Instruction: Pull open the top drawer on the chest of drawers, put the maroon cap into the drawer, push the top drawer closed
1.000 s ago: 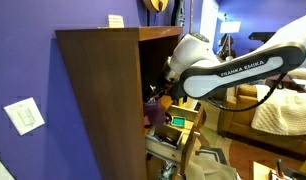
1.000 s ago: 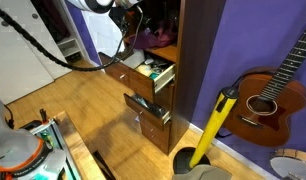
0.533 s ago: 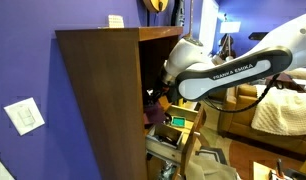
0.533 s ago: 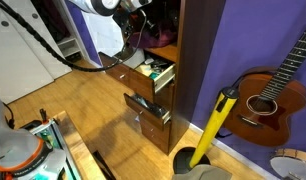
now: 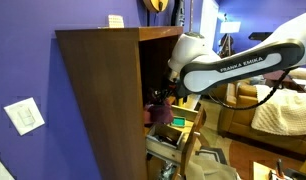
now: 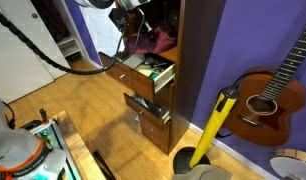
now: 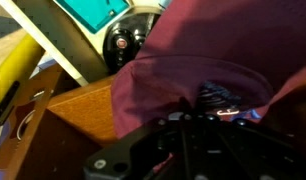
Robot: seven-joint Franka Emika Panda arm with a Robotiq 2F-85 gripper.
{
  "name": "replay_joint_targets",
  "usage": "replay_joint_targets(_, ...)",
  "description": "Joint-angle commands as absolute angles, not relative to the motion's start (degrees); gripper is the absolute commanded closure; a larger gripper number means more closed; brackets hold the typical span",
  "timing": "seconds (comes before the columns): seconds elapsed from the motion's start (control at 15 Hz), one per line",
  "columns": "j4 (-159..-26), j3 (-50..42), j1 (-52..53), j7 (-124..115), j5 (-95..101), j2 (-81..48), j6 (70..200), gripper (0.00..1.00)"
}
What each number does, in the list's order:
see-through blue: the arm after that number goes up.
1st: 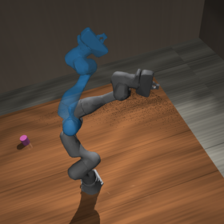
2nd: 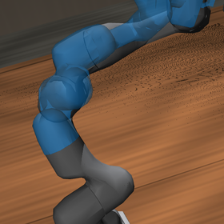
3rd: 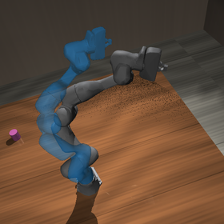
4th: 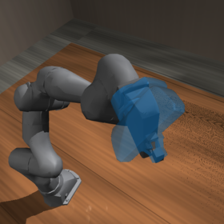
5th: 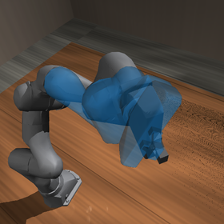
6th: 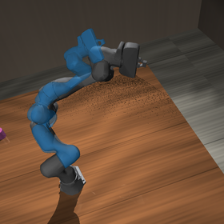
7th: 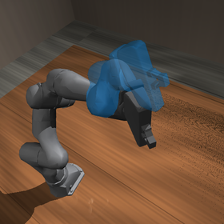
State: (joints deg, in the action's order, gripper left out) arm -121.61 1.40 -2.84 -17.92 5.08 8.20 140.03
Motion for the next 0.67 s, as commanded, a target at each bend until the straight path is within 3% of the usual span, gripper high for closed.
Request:
replay_joint_targets(0.0,-124.26,0.8,-4.08,-18.35,8.66,13.25,131.09,0.99)
replay_joint_targets(0.6,-127.78,0.57,-5.08,-17.0,11.04,16.91,115.82,0.99)
